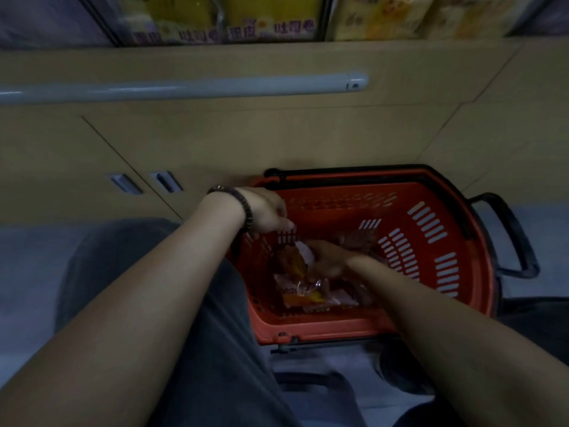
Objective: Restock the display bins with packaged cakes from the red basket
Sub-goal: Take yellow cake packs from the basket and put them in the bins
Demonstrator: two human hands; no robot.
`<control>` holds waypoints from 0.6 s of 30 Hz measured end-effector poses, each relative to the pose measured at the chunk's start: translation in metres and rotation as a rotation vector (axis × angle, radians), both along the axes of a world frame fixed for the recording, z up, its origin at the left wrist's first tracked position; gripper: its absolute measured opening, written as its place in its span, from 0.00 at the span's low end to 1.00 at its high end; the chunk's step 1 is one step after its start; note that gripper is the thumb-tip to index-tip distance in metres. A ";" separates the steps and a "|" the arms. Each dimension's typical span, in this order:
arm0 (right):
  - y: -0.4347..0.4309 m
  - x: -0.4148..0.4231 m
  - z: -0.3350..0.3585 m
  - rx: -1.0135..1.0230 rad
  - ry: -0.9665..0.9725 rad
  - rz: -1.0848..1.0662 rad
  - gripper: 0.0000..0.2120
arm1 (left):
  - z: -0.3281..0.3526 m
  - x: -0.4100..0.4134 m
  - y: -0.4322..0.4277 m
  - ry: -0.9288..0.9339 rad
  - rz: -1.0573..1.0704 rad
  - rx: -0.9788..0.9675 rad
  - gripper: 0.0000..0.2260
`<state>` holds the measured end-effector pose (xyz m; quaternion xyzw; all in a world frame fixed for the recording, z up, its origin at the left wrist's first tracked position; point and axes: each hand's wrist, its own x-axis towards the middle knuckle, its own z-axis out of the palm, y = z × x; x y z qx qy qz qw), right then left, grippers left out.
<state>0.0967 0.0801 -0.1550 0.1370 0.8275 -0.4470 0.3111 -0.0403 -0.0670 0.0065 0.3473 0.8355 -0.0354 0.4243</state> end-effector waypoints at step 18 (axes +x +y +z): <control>0.017 0.054 0.150 -0.377 0.498 -0.458 0.28 | -0.006 0.079 -0.070 -0.430 0.577 0.766 0.27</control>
